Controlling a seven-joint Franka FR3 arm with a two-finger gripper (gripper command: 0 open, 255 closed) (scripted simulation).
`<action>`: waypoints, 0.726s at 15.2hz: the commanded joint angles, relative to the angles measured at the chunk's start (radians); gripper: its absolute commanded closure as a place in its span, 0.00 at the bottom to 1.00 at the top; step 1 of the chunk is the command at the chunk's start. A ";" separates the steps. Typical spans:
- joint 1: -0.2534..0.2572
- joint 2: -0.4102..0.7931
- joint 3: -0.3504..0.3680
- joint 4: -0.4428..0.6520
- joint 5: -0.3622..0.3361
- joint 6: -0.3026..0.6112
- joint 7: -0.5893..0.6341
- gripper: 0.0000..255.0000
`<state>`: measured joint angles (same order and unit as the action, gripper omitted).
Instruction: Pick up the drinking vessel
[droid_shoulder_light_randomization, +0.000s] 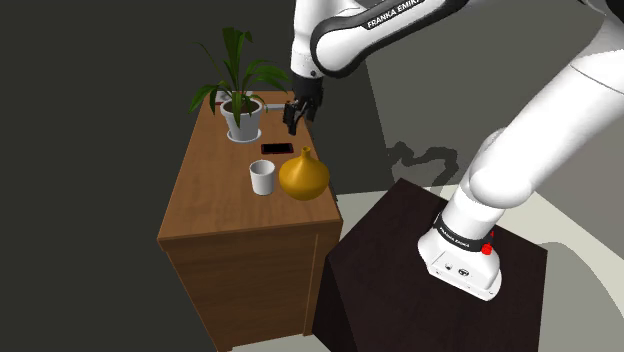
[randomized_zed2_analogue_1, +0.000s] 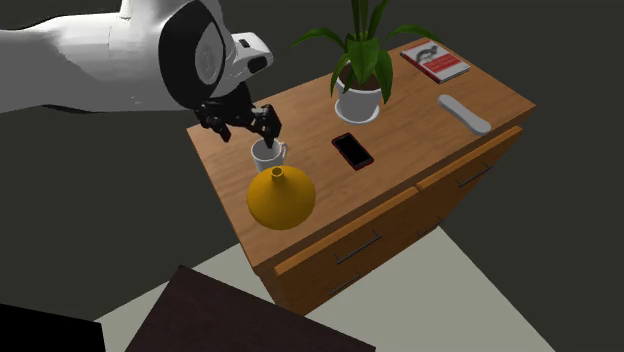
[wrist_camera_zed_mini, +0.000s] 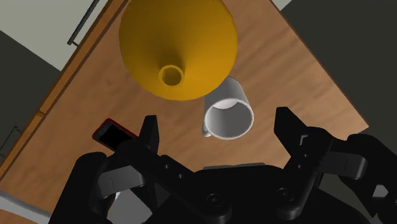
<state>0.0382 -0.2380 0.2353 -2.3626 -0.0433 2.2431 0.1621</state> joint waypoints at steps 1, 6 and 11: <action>-0.003 0.082 0.015 0.026 -0.024 0.051 0.029 0.00; 0.001 0.278 0.040 0.110 -0.103 0.142 0.116 0.00; 0.031 0.477 0.035 0.227 -0.193 0.201 0.202 0.00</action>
<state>0.0633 0.2013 0.2720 -2.1592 -0.2197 2.4344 0.3483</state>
